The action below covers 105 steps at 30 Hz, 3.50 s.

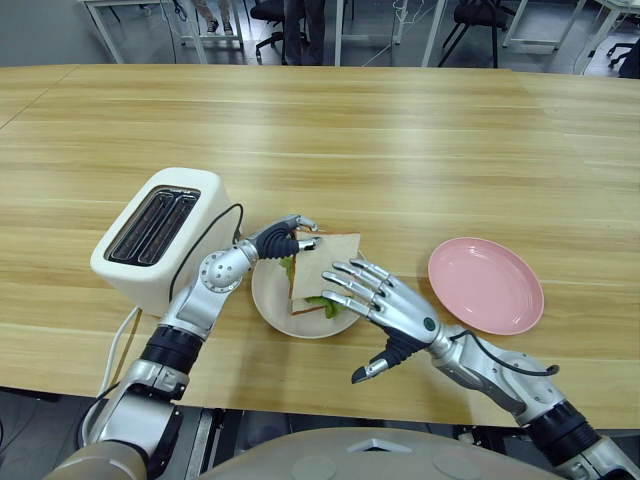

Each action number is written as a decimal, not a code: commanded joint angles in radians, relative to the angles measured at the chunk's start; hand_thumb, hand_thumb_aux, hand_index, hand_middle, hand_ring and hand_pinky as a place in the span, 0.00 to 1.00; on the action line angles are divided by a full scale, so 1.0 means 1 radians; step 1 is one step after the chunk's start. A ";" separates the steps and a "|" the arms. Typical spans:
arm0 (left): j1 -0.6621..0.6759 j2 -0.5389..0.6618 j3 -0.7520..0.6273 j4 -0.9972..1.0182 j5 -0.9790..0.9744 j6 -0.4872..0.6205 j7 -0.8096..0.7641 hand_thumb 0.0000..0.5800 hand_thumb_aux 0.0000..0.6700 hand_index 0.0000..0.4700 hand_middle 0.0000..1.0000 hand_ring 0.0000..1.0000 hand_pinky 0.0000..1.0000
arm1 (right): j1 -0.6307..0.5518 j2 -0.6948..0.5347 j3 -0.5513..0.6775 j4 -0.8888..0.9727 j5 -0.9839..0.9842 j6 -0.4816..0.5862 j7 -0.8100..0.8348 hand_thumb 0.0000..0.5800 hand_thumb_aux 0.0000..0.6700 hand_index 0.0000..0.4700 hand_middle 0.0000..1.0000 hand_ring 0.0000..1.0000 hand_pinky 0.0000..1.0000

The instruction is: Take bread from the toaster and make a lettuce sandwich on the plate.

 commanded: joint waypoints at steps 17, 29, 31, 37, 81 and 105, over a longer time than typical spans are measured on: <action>-0.065 -0.001 -0.127 0.361 0.218 -0.062 0.130 1.00 1.00 0.98 1.00 1.00 1.00 | -0.117 0.123 0.170 0.295 0.146 0.177 0.508 0.00 0.00 0.00 0.00 0.00 0.00; -0.097 0.100 -0.078 -0.099 0.672 0.138 0.756 0.00 0.00 0.00 0.00 0.00 0.00 | -0.121 0.105 0.181 0.291 0.339 0.185 0.731 0.00 0.00 0.00 0.00 0.00 0.00; -0.068 0.104 -0.031 -0.204 0.682 0.161 0.807 0.00 0.00 0.00 0.00 0.00 0.00 | -0.130 0.121 0.164 0.288 0.347 0.180 0.688 0.00 0.00 0.00 0.00 0.00 0.00; 0.078 0.074 0.124 -0.479 0.437 0.065 0.799 0.00 0.00 0.00 0.00 0.00 0.00 | -0.143 0.237 -0.005 0.243 0.596 0.116 0.536 0.96 0.80 0.78 0.00 0.00 0.00; 0.008 0.113 -0.306 0.119 0.747 0.078 0.423 1.00 1.00 0.98 0.79 0.79 0.79 | -0.193 0.126 0.080 0.386 0.102 0.169 0.401 1.00 1.00 0.98 1.00 1.00 1.00; 0.194 0.139 -0.158 -0.170 0.545 0.132 0.619 0.00 0.00 0.00 0.00 0.00 0.00 | -0.240 0.120 -0.010 0.396 0.572 0.007 0.195 0.00 0.00 0.00 0.59 0.59 0.59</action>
